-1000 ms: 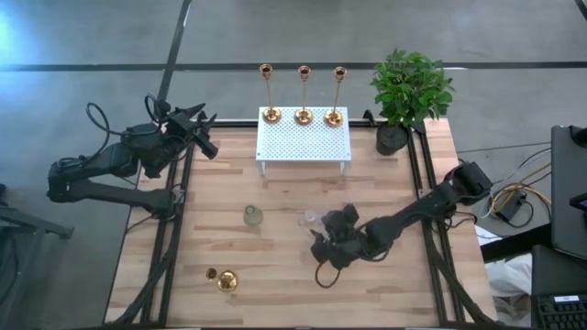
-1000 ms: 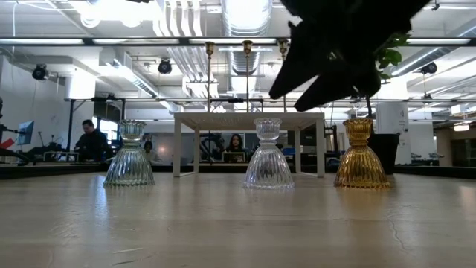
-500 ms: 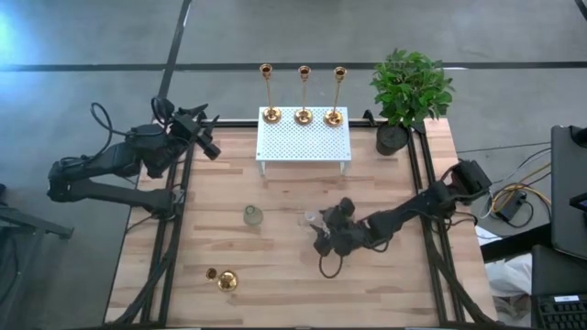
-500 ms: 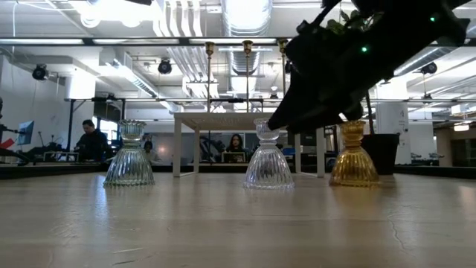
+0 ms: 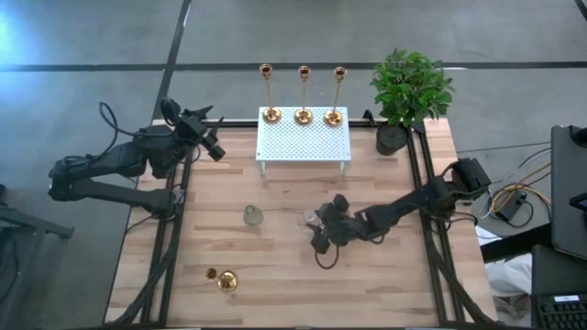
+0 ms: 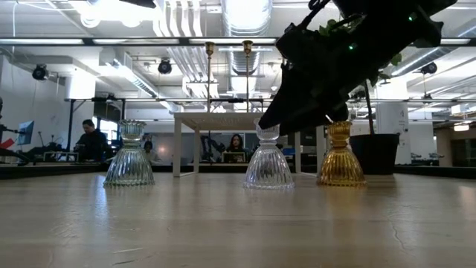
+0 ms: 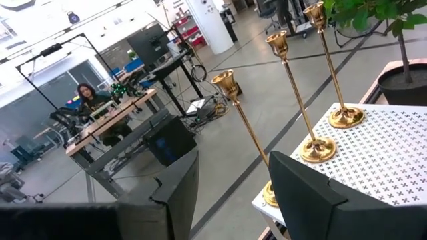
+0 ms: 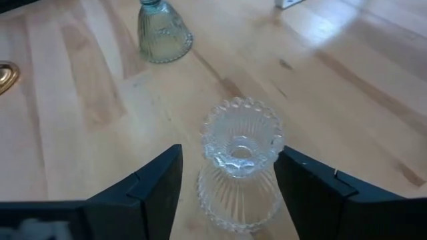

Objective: Pick & Place candle stick holders
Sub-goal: Put the transparent glass candle holder on the shelf

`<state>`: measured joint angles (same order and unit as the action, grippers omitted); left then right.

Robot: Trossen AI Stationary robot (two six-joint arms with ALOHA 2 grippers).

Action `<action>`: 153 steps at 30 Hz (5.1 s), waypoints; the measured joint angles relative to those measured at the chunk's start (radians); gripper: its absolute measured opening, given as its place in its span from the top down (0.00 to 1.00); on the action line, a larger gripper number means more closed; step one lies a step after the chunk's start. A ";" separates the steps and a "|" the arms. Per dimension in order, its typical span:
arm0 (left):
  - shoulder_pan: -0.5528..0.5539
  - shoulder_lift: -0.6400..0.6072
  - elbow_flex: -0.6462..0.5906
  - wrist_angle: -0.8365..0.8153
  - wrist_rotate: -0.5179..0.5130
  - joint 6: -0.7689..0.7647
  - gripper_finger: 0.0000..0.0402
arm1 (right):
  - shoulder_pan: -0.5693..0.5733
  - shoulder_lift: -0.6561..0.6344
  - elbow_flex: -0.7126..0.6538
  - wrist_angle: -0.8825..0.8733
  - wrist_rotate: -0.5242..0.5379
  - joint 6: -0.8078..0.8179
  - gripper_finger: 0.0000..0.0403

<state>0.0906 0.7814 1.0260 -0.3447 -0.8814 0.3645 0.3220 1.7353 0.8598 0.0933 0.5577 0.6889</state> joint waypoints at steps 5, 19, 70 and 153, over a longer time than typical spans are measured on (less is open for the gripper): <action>0.000 0.000 0.000 0.000 0.000 0.000 0.53 | -0.007 0.001 0.012 -0.004 -0.038 -0.024 0.46; 0.000 0.000 0.000 0.000 0.000 -0.001 0.53 | -0.057 0.058 0.065 0.005 -0.106 -0.120 0.46; 0.000 -0.007 0.000 0.000 -0.029 0.051 0.53 | -0.028 0.091 0.396 -0.385 0.024 -0.142 0.69; 0.000 0.013 0.000 0.000 -0.034 0.044 0.53 | -0.667 0.110 0.542 -0.228 -0.110 -0.472 0.69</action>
<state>0.0906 0.7948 1.0256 -0.3443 -0.9150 0.4082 -0.3447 1.8450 1.4021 -0.1347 0.4475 0.2173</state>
